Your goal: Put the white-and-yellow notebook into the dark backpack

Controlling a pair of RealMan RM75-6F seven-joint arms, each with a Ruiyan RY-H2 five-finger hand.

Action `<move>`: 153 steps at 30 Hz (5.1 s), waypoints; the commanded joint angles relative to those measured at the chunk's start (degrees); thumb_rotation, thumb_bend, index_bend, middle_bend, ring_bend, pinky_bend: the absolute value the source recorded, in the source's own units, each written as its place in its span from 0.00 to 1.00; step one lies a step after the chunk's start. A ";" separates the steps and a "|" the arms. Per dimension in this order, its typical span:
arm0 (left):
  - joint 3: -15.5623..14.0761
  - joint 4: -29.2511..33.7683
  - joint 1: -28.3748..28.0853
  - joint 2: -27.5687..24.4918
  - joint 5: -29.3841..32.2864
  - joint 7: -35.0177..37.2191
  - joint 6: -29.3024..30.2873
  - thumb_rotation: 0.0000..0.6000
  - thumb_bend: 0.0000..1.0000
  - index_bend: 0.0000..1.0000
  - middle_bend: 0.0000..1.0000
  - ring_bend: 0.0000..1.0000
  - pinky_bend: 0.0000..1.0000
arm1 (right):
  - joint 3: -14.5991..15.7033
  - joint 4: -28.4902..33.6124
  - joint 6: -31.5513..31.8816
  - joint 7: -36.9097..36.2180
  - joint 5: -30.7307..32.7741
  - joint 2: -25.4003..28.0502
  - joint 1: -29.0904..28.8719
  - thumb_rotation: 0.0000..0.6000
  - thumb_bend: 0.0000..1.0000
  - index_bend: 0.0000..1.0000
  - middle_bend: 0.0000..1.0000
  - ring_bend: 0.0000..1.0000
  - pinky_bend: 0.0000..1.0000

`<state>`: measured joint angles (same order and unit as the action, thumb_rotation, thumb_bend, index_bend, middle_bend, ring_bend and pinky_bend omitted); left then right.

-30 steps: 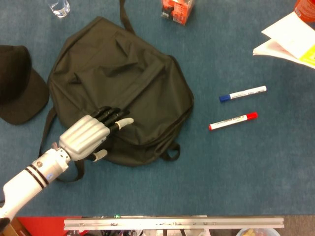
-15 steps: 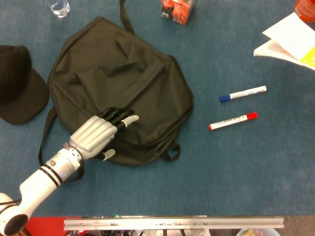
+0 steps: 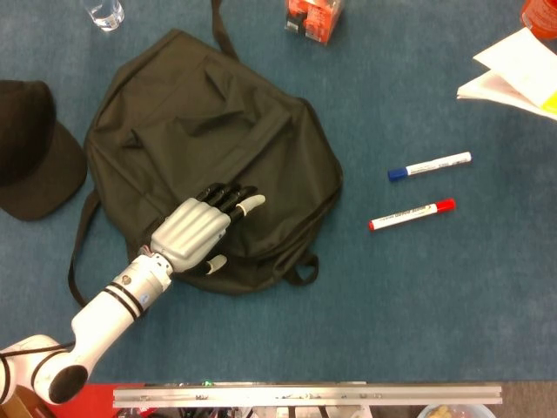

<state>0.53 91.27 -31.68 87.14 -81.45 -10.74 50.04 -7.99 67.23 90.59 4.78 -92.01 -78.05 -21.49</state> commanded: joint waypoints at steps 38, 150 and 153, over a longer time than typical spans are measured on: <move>10.00 -7.51 1.47 9.18 7.47 20.67 10.34 1.00 0.25 0.77 0.82 0.77 0.93 | -0.83 2.97 -0.42 -2.56 0.50 1.20 0.81 1.00 0.46 0.93 0.69 0.53 0.64; 16.77 9.63 6.00 -6.91 16.51 38.27 10.98 1.00 0.25 0.65 0.76 0.75 0.92 | -5.69 21.26 -61.12 -107.89 12.61 -9.75 -21.29 1.00 0.49 0.97 0.78 0.65 0.72; 16.86 9.93 6.03 -7.15 16.68 38.23 10.97 1.00 0.25 0.65 0.76 0.75 0.92 | -6.41 21.15 -61.16 -107.52 13.31 -10.61 -21.57 1.00 0.49 0.97 0.79 0.65 0.72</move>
<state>17.37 101.18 -25.66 80.01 -64.80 27.48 61.00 -14.18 88.51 29.46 -102.98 -78.91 -88.38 -42.87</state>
